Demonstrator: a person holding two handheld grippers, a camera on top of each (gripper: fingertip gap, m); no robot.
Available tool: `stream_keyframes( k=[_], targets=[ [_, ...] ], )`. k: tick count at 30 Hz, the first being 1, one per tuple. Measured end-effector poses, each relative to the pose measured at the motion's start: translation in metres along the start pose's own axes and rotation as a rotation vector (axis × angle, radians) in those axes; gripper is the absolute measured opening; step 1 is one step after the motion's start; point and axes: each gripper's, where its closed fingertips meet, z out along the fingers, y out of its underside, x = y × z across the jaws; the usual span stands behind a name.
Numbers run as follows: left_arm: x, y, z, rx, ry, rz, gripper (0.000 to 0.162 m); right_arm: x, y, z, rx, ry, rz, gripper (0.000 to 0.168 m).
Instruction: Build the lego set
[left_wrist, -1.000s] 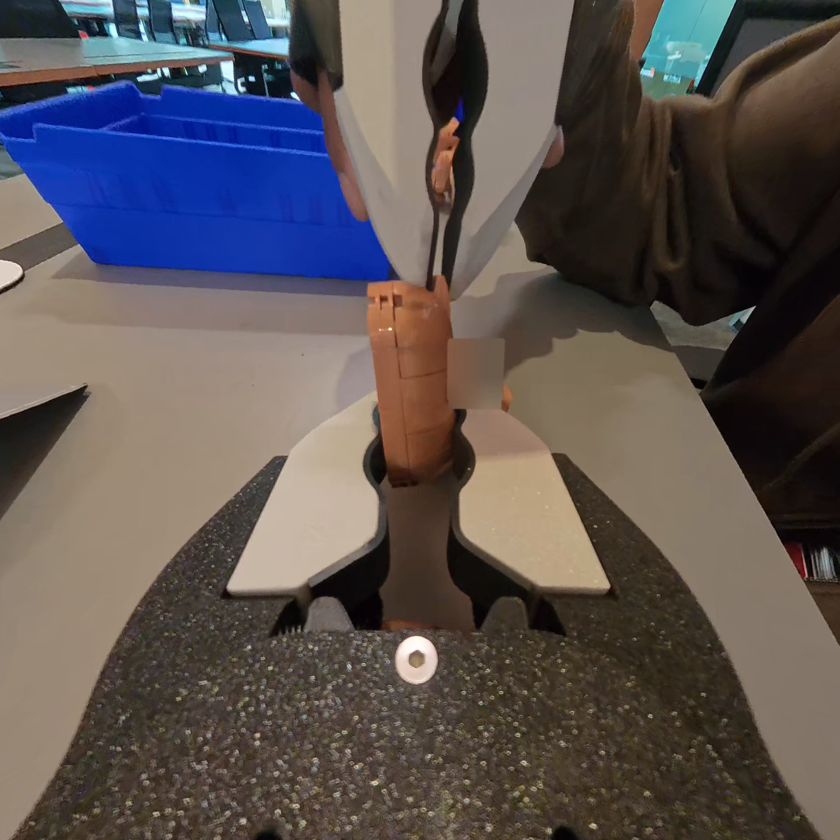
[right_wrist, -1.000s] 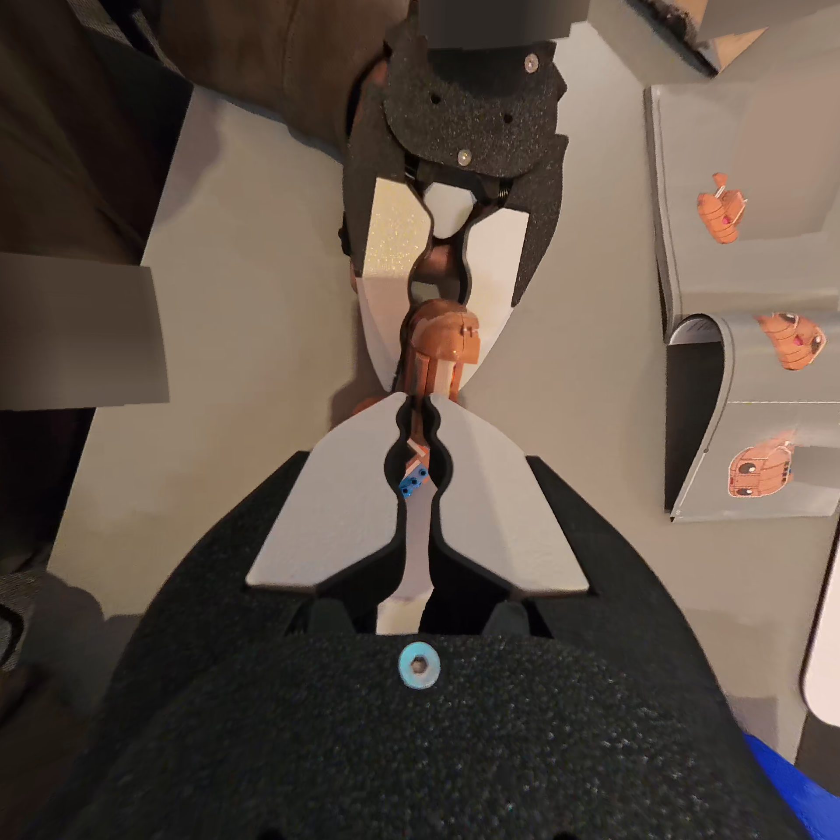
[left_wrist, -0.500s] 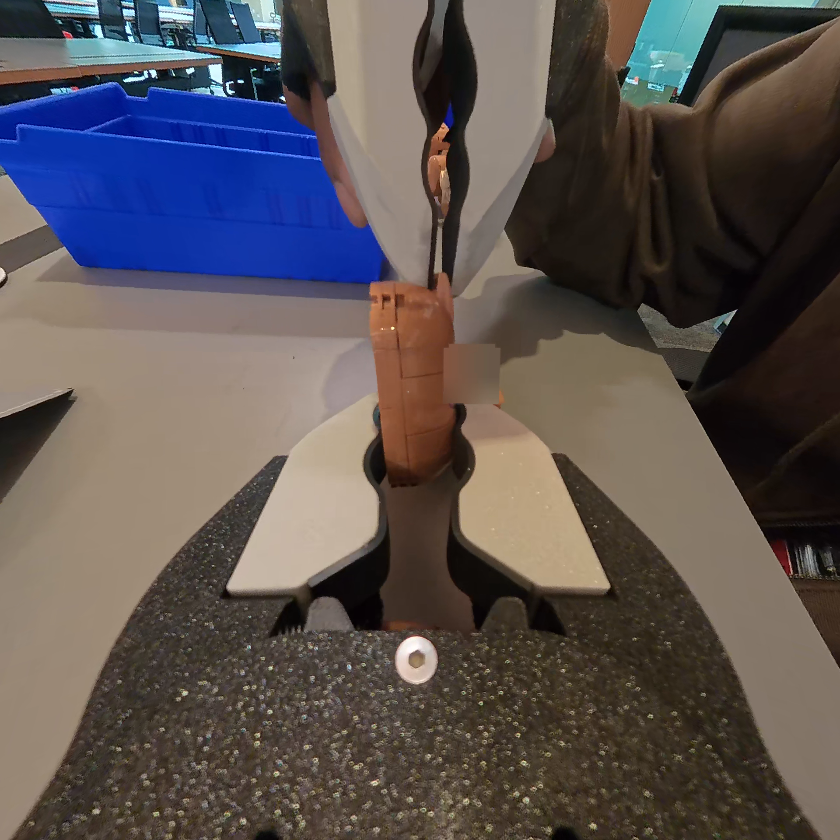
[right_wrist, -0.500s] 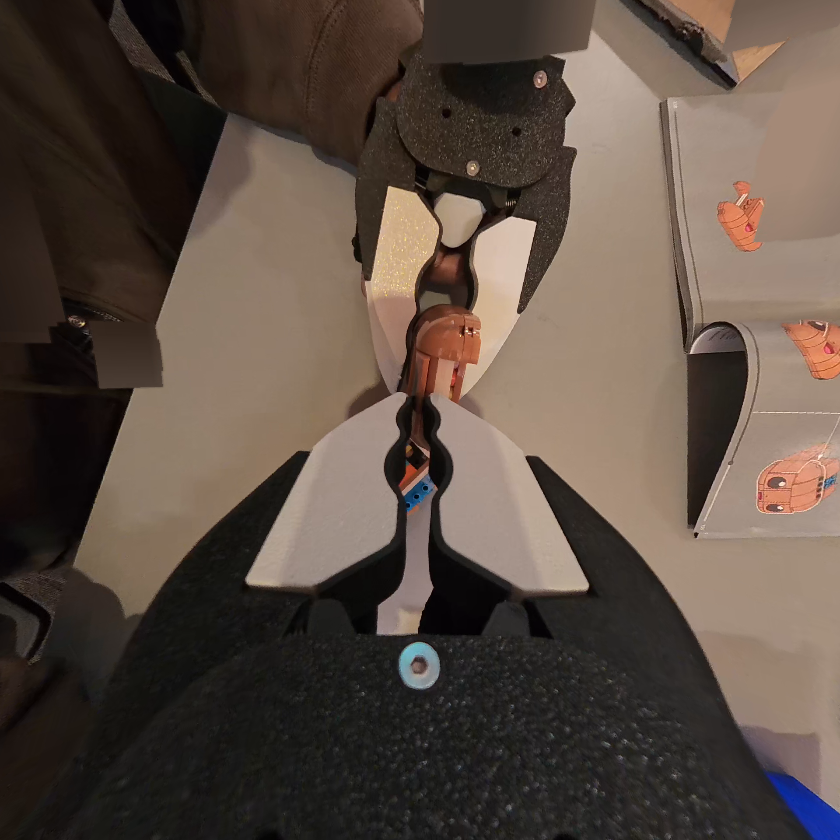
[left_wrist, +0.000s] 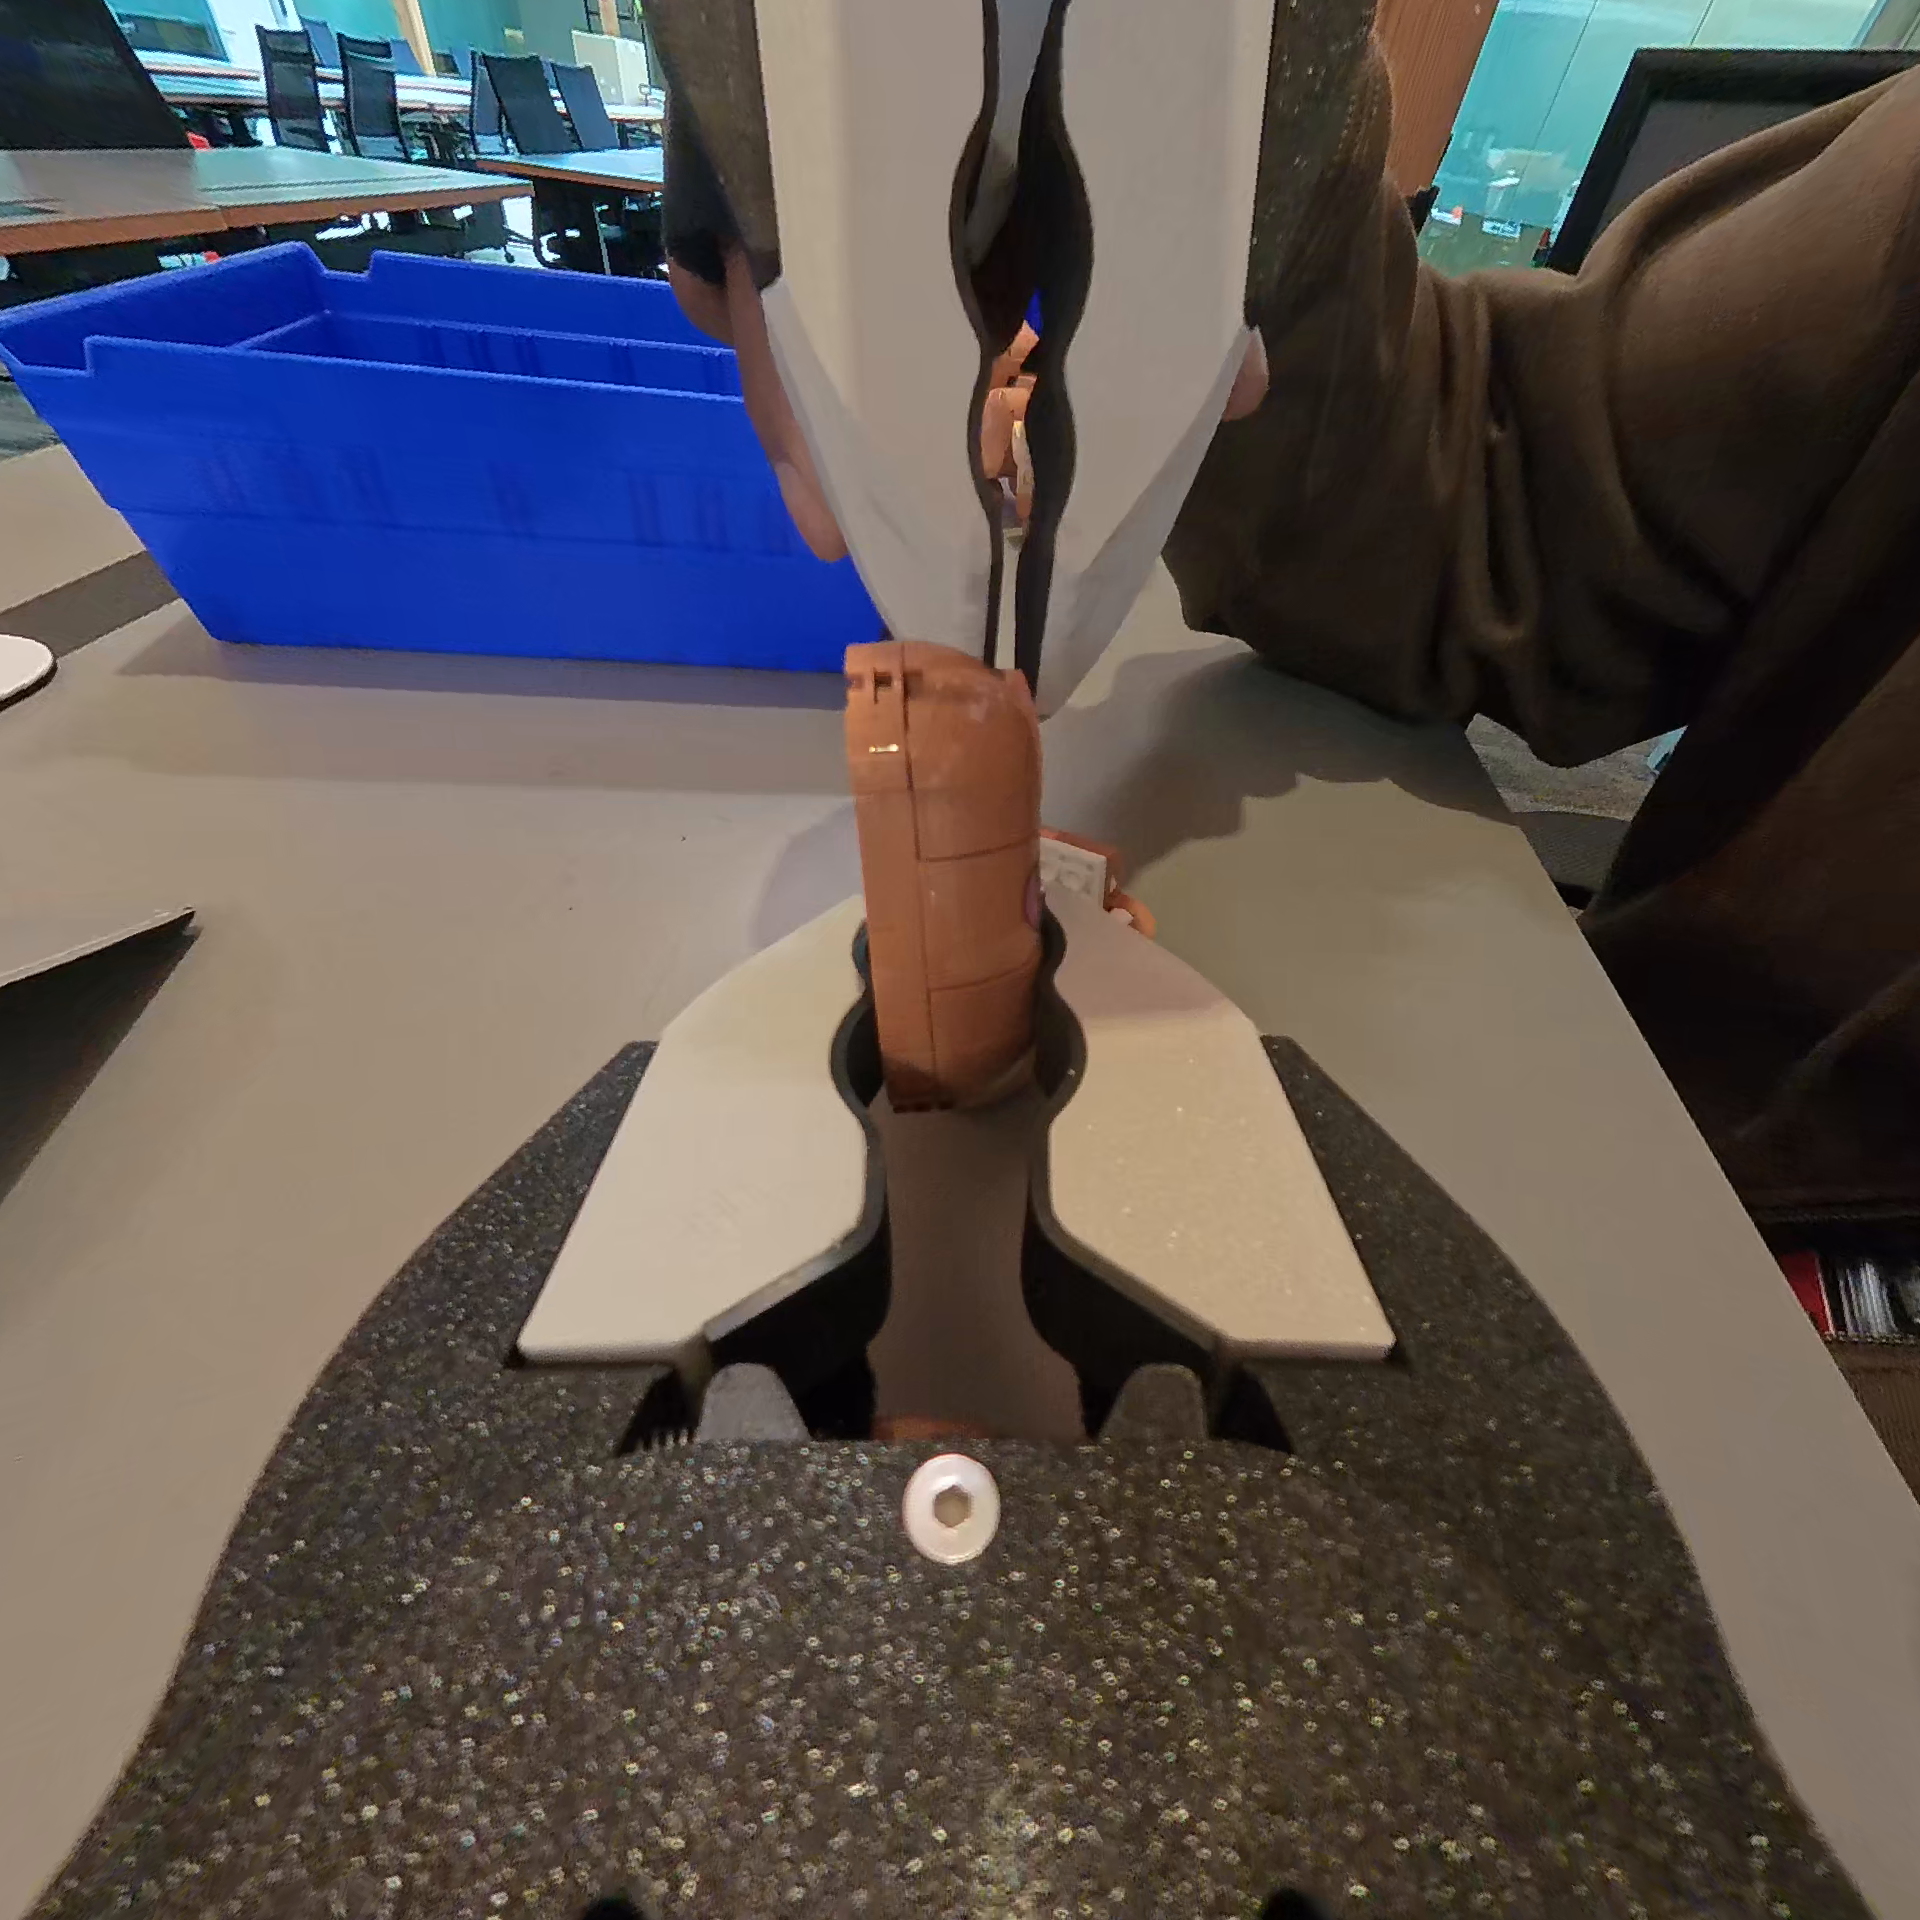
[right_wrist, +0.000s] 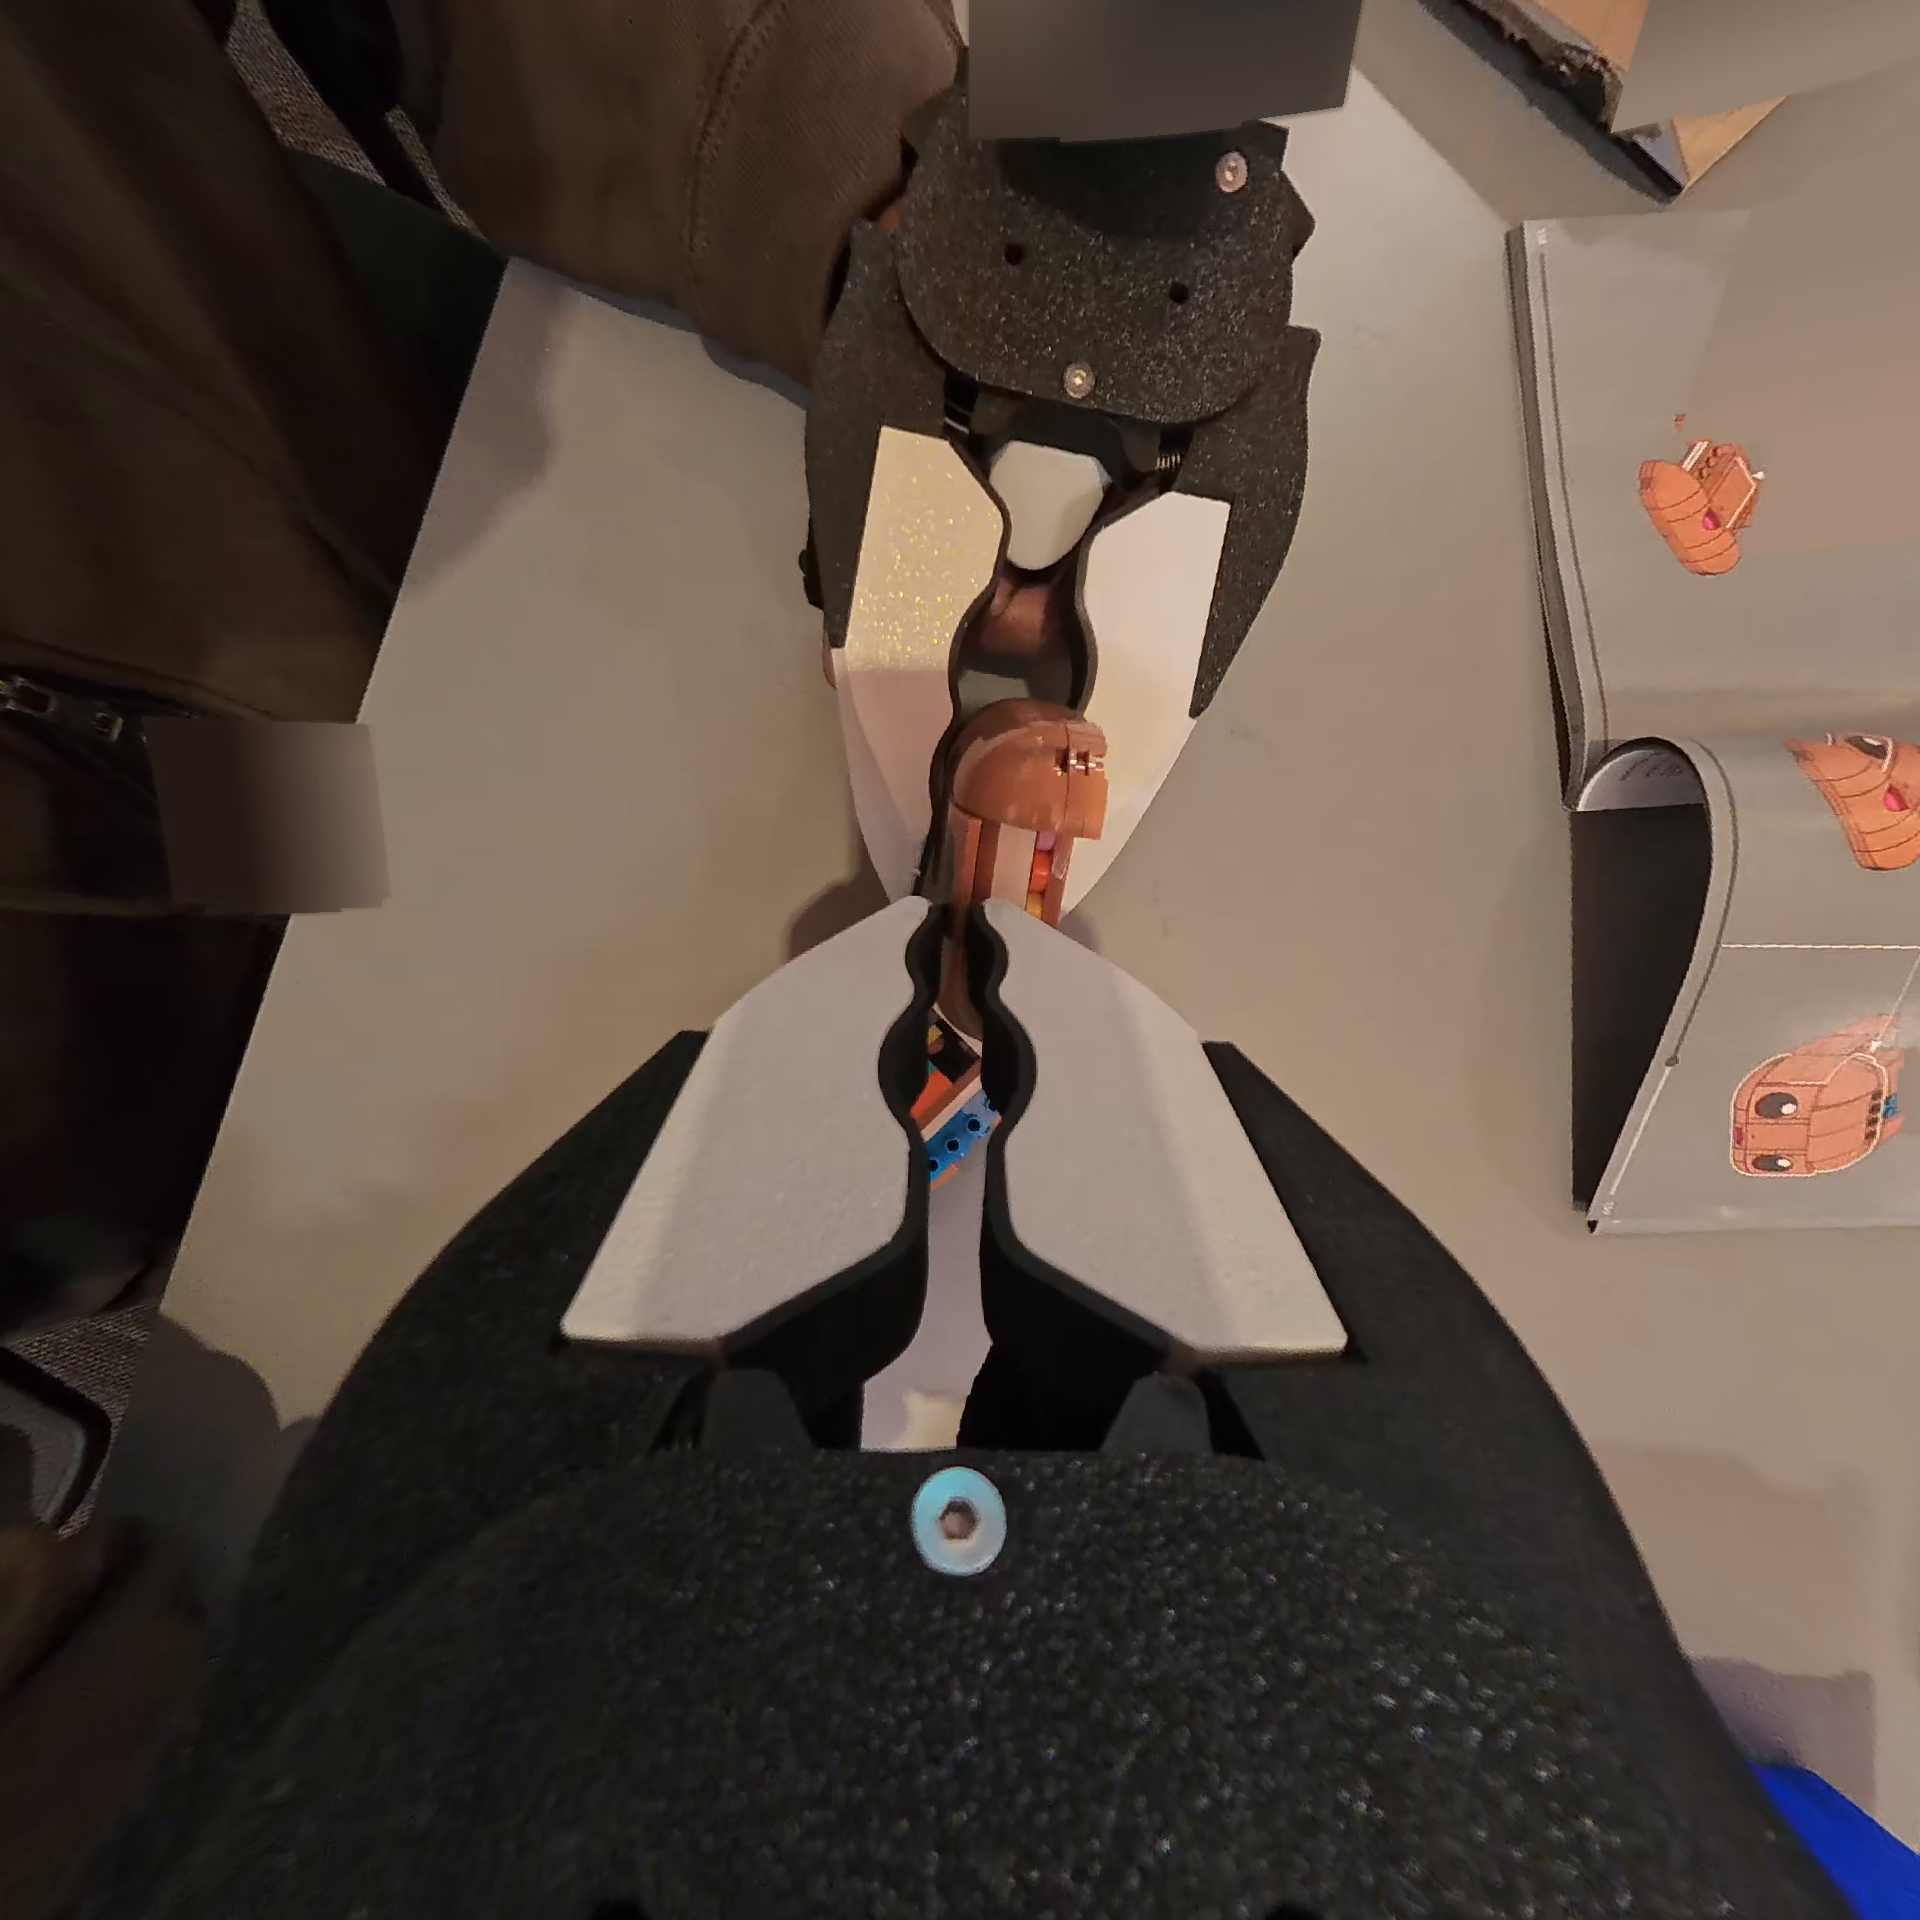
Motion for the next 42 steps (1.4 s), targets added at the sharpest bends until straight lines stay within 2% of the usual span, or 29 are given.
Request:
stream_keyframes(
  k=[12, 21, 31, 42],
  targets=[
    [0.003, -0.008, -0.003, 0.063, 0.019, 0.006, 0.025, 0.0, -0.013, -0.004, 0.091, -0.016, 0.013, 0.004],
    [0.004, -0.016, -0.006, 0.103, -0.055, 0.156, 0.025, -0.006, -0.02, -0.008, 0.081, 0.045, -0.036, 0.004],
    [0.004, -0.014, -0.006, 0.097, -0.073, 0.186, 0.025, -0.007, -0.018, -0.006, 0.058, 0.057, -0.022, 0.004],
    [0.003, -0.009, -0.003, 0.072, -0.053, 0.142, 0.024, -0.005, -0.015, -0.001, 0.075, 0.014, 0.021, 0.004]
  ],
)
